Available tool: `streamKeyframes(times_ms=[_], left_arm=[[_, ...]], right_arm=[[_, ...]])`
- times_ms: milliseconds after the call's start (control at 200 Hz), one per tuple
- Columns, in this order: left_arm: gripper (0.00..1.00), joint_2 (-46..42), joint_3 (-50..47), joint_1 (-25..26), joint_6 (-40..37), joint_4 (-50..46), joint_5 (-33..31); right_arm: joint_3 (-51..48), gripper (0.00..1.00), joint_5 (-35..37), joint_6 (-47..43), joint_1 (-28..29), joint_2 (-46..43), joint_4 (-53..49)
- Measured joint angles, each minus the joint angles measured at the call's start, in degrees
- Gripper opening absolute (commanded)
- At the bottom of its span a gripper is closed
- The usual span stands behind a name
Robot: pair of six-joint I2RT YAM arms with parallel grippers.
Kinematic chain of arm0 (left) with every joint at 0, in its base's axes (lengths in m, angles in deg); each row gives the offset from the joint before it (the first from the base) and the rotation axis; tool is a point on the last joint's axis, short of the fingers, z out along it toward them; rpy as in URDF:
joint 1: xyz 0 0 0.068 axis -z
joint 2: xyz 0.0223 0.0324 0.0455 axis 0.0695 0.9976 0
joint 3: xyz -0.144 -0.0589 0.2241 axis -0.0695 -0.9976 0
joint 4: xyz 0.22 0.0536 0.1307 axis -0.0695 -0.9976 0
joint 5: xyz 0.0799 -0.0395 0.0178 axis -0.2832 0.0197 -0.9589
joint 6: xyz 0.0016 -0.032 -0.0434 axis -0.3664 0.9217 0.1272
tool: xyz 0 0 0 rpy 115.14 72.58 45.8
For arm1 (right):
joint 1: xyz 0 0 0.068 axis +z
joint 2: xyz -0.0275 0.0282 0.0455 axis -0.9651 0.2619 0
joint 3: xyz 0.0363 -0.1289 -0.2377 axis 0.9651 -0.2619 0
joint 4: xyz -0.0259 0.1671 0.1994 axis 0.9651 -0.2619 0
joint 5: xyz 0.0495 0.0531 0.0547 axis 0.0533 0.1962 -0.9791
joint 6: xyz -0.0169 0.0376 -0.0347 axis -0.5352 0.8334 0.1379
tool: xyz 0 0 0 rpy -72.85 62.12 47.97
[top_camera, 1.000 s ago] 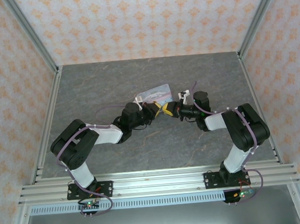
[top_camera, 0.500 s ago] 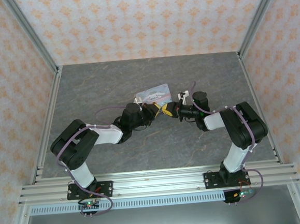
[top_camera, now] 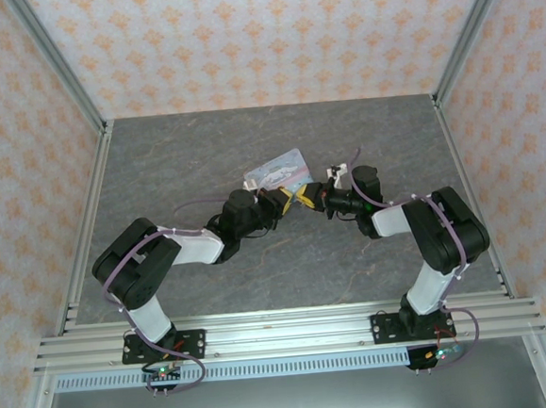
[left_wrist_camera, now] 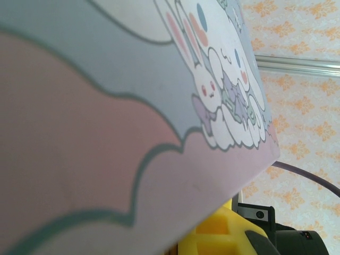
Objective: Unlock the padlock with the key
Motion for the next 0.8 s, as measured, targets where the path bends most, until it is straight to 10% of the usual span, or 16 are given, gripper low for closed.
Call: streamKeyframes(times_ms=[801], left_arm=[[0.0, 3.9, -0.2, 0.5, 10.8, 11.4, -2.2]], right_arm=[[-2.5, 0.0, 7.7, 2.8, 0.7, -1.1, 8.6]])
